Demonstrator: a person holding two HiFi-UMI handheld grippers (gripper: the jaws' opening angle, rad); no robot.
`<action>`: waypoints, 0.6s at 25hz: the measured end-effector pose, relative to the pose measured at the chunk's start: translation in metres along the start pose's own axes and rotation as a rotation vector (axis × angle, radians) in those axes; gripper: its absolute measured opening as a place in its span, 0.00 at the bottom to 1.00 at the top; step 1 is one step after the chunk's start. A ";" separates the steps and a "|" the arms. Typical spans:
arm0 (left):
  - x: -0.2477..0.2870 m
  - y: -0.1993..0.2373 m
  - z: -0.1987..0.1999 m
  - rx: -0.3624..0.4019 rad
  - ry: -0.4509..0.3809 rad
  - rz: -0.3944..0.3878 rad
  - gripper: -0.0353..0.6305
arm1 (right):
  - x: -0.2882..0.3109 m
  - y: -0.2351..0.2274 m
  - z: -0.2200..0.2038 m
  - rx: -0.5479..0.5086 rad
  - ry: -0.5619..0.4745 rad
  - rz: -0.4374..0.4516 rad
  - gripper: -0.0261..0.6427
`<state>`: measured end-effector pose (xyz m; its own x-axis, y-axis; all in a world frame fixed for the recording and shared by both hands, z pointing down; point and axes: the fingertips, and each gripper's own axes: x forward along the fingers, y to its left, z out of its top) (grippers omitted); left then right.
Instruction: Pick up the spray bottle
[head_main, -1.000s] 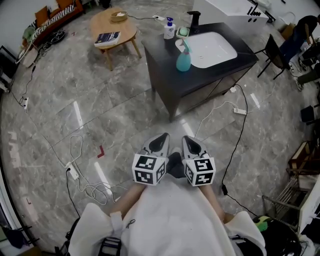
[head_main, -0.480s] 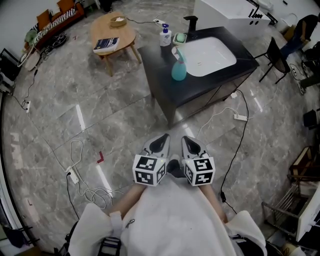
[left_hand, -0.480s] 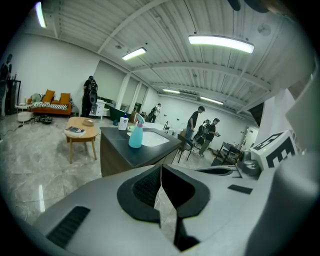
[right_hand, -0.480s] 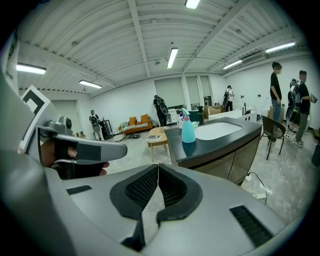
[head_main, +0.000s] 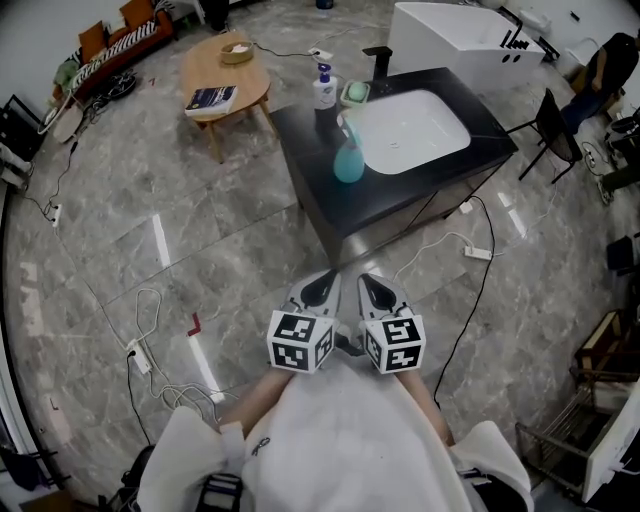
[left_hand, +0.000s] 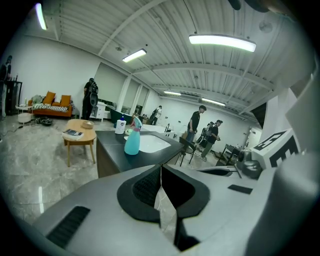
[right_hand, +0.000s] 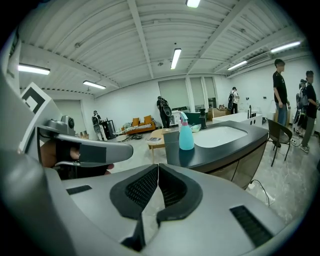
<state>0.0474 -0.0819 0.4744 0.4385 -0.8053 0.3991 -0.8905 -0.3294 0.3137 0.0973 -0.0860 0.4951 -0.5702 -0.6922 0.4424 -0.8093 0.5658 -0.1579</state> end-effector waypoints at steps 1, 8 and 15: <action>0.004 -0.001 0.001 0.000 -0.001 0.002 0.10 | 0.002 -0.004 0.002 -0.002 -0.002 0.002 0.08; 0.029 -0.005 0.010 -0.010 -0.005 0.013 0.10 | 0.012 -0.027 0.011 -0.009 -0.001 0.018 0.08; 0.039 -0.005 0.010 -0.026 0.002 0.021 0.10 | 0.017 -0.032 0.015 0.006 -0.024 0.052 0.08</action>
<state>0.0676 -0.1165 0.4796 0.4201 -0.8110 0.4072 -0.8960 -0.2997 0.3277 0.1113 -0.1225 0.4945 -0.6149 -0.6722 0.4124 -0.7791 0.5987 -0.1858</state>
